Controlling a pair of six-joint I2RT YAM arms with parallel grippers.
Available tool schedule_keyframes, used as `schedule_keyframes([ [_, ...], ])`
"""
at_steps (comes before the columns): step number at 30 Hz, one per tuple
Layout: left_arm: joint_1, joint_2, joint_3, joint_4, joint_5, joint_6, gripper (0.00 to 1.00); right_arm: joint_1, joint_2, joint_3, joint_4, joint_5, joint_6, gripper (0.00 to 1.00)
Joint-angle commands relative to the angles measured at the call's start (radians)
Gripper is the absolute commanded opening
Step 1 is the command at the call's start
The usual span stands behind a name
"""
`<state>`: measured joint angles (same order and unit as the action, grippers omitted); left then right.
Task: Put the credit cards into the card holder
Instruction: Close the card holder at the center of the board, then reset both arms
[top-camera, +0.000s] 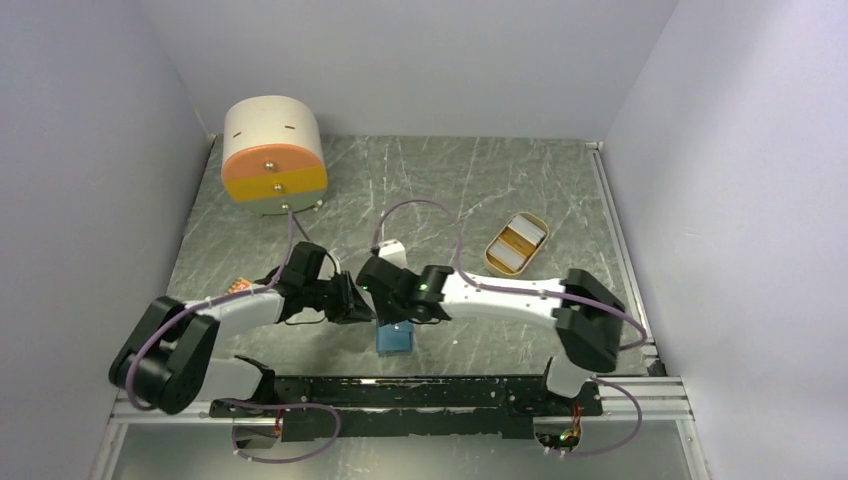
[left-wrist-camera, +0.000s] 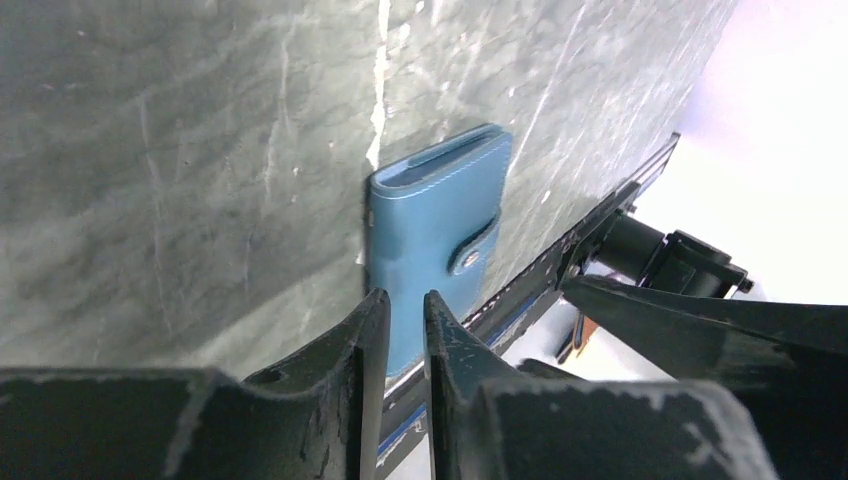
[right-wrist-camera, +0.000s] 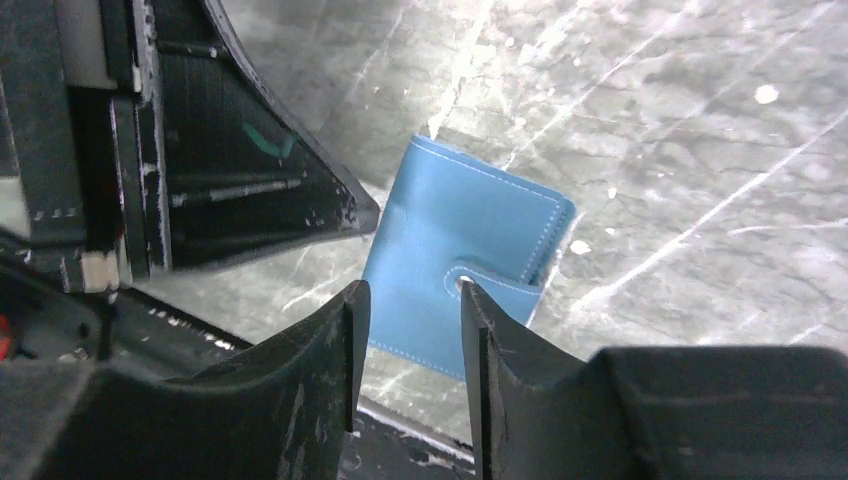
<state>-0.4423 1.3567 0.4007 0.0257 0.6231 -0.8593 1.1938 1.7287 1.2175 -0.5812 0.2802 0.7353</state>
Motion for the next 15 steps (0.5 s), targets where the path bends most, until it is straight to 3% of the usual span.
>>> schedule_keyframes([
  [1,-0.006,-0.118,0.075,-0.167,-0.121,0.042,0.27,-0.015,-0.172,-0.110,0.145,0.038,-0.032,0.45],
  [2,-0.005,-0.155,0.092,-0.198,-0.134,0.050,0.29,-0.016,-0.208,-0.132,0.164,0.062,-0.026,0.51],
  [4,-0.006,-0.251,0.144,-0.297,-0.192,0.075,0.45,-0.015,-0.286,-0.170,0.204,0.099,-0.024,0.64],
  [8,-0.006,-0.402,0.318,-0.499,-0.301,0.151,0.65,-0.016,-0.416,-0.217,0.251,0.179,-0.025,0.78],
  [9,-0.006,-0.428,0.365,-0.538,-0.323,0.170,0.69,-0.016,-0.439,-0.218,0.249,0.198,-0.020,0.85],
  [10,-0.006,-0.453,0.405,-0.574,-0.340,0.190,0.74,-0.016,-0.456,-0.218,0.243,0.217,-0.014,0.97],
  [11,-0.005,-0.472,0.451,-0.602,-0.355,0.213,0.81,-0.016,-0.471,-0.218,0.231,0.240,-0.006,1.00],
  [12,-0.005,-0.489,0.488,-0.625,-0.373,0.233,0.96,-0.016,-0.483,-0.213,0.214,0.266,0.005,1.00],
  [15,-0.006,-0.546,0.591,-0.670,-0.412,0.321,0.99,-0.016,-0.513,-0.185,0.150,0.339,0.060,1.00],
])
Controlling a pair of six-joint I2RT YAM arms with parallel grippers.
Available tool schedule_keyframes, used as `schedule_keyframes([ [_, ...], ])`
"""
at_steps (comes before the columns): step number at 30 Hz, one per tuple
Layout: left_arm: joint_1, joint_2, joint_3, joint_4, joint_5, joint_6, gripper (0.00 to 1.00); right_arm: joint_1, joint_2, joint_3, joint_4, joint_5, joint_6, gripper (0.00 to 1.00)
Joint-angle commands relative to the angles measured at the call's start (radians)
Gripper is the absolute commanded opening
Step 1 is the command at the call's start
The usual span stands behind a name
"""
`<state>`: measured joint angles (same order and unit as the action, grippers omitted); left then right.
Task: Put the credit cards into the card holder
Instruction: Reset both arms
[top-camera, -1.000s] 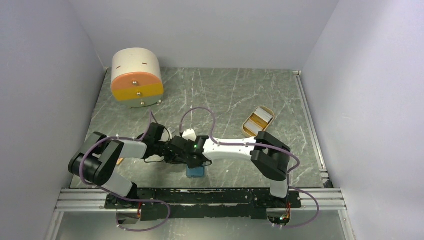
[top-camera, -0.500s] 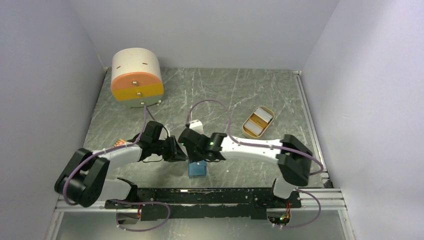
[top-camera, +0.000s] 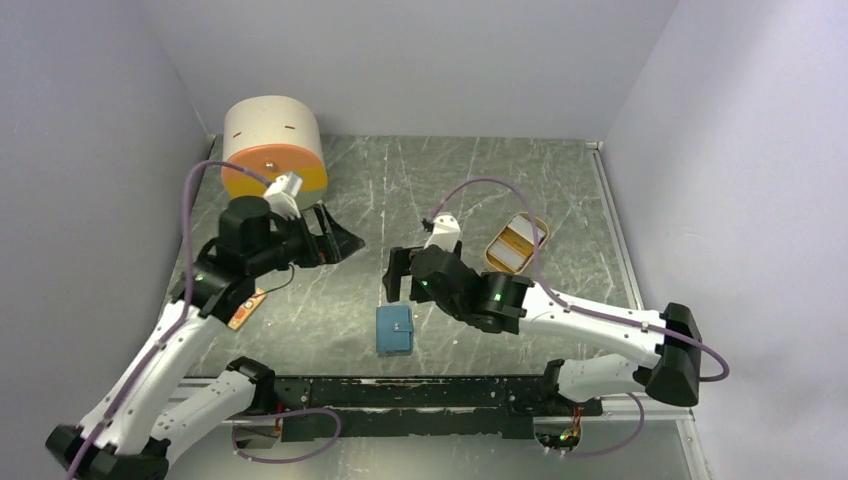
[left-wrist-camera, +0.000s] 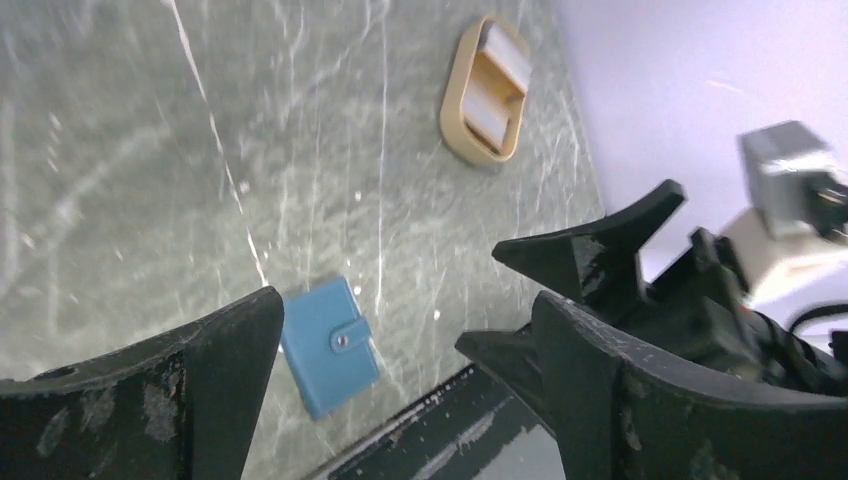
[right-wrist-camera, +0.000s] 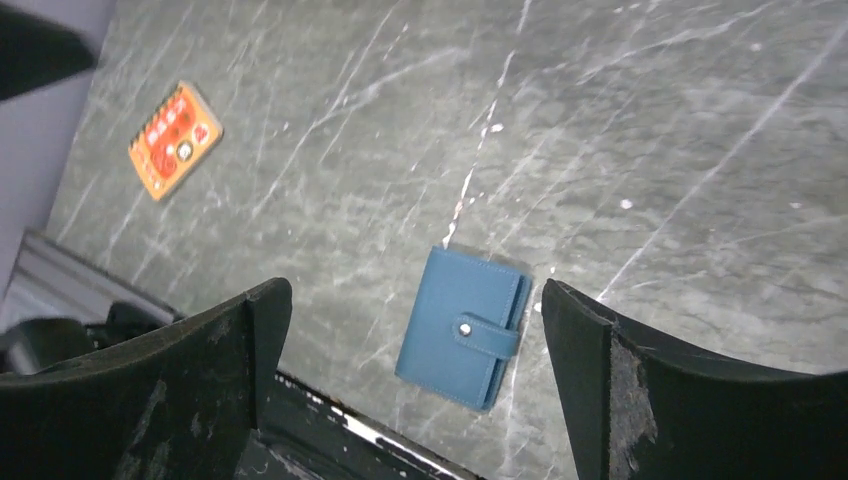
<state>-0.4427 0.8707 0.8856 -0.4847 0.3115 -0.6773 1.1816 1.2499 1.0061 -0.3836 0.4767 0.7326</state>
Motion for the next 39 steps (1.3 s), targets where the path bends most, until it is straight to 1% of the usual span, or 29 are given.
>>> schedule_keyframes([
  [1,-0.005,-0.086,0.129,-0.169,-0.122,0.165,0.99,-0.003,-0.041,0.046,-0.085,0.175,0.088,1.00],
  [2,-0.004,-0.114,0.144,-0.175,-0.151,0.175,0.99,-0.002,-0.047,0.075,-0.123,0.215,0.115,1.00],
  [4,-0.005,-0.180,0.148,-0.168,-0.240,0.148,0.99,-0.003,-0.061,0.117,-0.192,0.252,0.132,1.00],
  [6,-0.005,-0.241,0.135,-0.153,-0.273,0.116,0.99,-0.003,-0.085,0.127,-0.203,0.259,0.120,1.00],
  [9,-0.005,-0.298,0.098,-0.127,-0.207,0.120,0.99,-0.003,-0.147,0.096,-0.143,0.238,0.068,1.00],
  [11,-0.005,-0.312,0.081,-0.147,-0.208,0.098,0.99,-0.004,-0.181,0.074,-0.116,0.222,0.045,1.00],
  [14,-0.005,-0.323,0.041,-0.178,-0.225,0.039,0.99,-0.005,-0.228,0.035,-0.075,0.206,0.057,1.00],
  [16,-0.005,-0.335,0.003,-0.169,-0.208,-0.010,0.99,-0.005,-0.263,0.000,-0.034,0.193,0.070,1.00],
  [19,-0.005,-0.356,-0.036,-0.149,-0.182,-0.037,0.99,-0.005,-0.302,-0.048,0.019,0.185,0.068,1.00],
  [27,-0.005,-0.389,-0.021,-0.180,-0.213,-0.027,0.99,-0.004,-0.321,-0.051,-0.021,0.195,0.105,1.00],
  [32,-0.005,-0.402,-0.042,-0.152,-0.197,-0.031,0.99,-0.004,-0.333,-0.049,-0.020,0.194,0.102,1.00],
  [39,-0.005,-0.392,-0.038,-0.155,-0.207,-0.024,0.99,-0.004,-0.301,-0.037,-0.022,0.181,0.091,0.99],
])
